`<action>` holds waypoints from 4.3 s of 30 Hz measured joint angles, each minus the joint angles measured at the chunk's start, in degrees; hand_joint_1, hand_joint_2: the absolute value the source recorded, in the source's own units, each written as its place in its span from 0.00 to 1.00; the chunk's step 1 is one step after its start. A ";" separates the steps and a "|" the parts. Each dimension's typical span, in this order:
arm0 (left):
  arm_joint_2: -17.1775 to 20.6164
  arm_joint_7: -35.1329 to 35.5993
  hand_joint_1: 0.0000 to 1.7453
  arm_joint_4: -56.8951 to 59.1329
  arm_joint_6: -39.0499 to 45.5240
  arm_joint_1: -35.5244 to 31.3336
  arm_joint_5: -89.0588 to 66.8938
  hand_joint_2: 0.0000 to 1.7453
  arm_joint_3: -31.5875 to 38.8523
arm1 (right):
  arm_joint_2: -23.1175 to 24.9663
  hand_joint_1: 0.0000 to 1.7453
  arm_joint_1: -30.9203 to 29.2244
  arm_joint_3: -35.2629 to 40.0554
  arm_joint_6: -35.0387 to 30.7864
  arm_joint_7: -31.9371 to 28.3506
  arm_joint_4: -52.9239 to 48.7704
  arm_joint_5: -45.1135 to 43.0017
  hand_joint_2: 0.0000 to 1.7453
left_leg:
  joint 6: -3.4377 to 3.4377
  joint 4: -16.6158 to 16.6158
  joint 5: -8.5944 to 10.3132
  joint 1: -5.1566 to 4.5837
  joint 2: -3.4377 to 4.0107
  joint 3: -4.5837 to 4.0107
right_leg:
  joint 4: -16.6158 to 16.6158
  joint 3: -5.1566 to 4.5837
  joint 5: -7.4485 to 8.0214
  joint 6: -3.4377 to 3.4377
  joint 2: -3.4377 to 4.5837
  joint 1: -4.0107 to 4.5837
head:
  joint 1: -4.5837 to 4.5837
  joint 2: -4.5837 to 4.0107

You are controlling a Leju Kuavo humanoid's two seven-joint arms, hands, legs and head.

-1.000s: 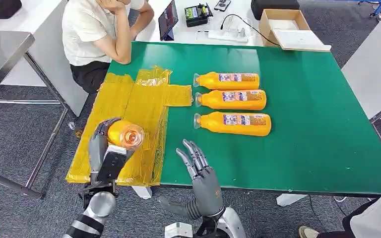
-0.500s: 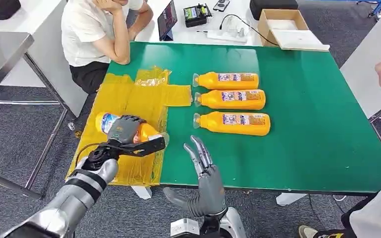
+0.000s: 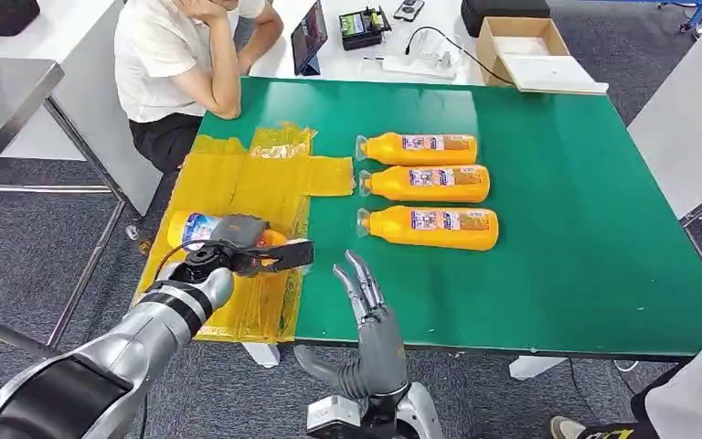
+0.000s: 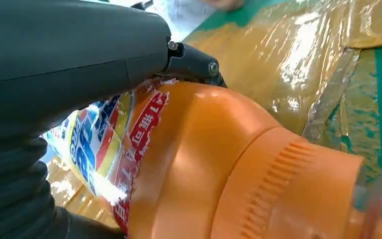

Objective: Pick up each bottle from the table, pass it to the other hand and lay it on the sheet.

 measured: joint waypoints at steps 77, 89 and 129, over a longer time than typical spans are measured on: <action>-2.40 -47.65 0.00 -62.80 23.78 44.81 63.05 1.00 5.99 | -10.67 0.00 -27.86 -27.63 11.44 25.40 48.11 33.66 1.00 | 0.16 0.02 -0.07 -0.21 -0.04 0.04 | -0.02 0.05 -0.11 0.31 0.00 -0.20 | 0.00 0.00; -2.38 -44.94 0.00 -62.49 23.10 44.66 63.12 1.00 5.42 | -10.80 0.00 -31.97 -21.81 17.57 38.58 50.84 40.24 1.00 | 0.17 0.02 -0.06 -0.22 -0.03 0.45 | -0.06 0.47 -0.10 0.30 0.02 -0.22 | 0.02 0.00; -1.48 -42.58 0.00 -61.75 19.76 44.63 66.95 1.00 3.96 | -15.21 1.00 -28.91 -37.16 29.79 5.30 51.89 7.97 1.00 | 0.13 0.00 -0.33 -0.15 0.24 0.94 | -0.09 0.86 -0.11 0.28 0.21 -0.08 | -0.02 0.00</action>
